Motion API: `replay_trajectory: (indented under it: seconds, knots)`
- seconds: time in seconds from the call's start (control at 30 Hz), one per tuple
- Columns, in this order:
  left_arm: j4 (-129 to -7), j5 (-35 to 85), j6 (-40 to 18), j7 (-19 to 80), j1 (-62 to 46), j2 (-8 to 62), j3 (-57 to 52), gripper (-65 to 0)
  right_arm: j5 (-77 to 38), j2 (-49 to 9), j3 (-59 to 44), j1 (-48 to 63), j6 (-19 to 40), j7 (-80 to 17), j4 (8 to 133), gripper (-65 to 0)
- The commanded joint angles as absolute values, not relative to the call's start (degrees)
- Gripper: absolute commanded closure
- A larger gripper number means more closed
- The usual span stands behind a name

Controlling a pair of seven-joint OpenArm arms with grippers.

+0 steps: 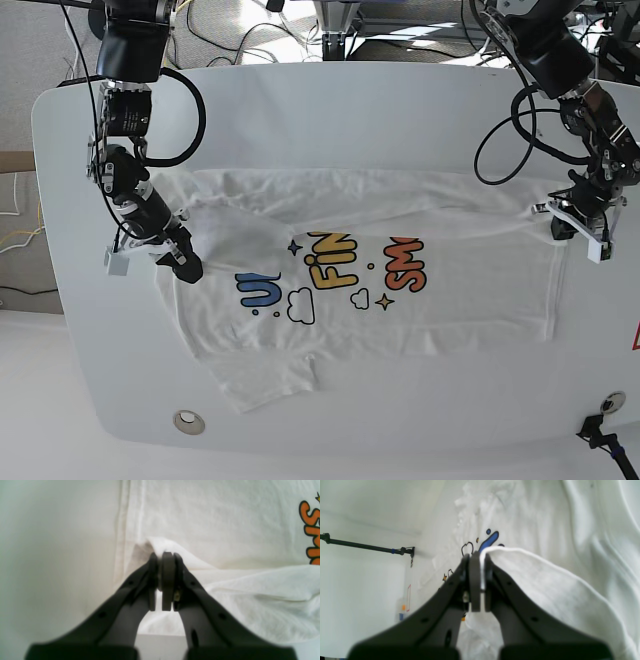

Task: Fold the T-shirt properly
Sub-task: 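Lift the hem with both grippers and fold it toward the collar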

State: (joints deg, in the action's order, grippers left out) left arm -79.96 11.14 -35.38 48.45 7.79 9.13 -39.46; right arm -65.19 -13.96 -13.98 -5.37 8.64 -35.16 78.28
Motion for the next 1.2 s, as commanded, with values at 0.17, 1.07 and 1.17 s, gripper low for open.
replay_trajectory:
  seconds: [0.17, 1.07, 1.17]
  knots:
    - [-79.9, 11.7, -35.2, 47.3, 9.0, 12.0, -38.2, -18.8, -63.3, -14.5, -14.2, -7.9, 8.8, -34.3, 79.3, -7.9]
    - [-97.2, 12.0, -35.5, 22.3, -17.4, 22.7, -31.0, -61.5, -28.4, -25.0, -14.7, 10.7, 14.6, -34.1, 95.0, -43.6]
    - [-97.3, 12.1, -35.5, 22.2, -18.6, 22.7, -31.1, -61.5, -28.3, -23.7, -17.5, 9.4, 19.1, -34.1, 90.9, -43.6]
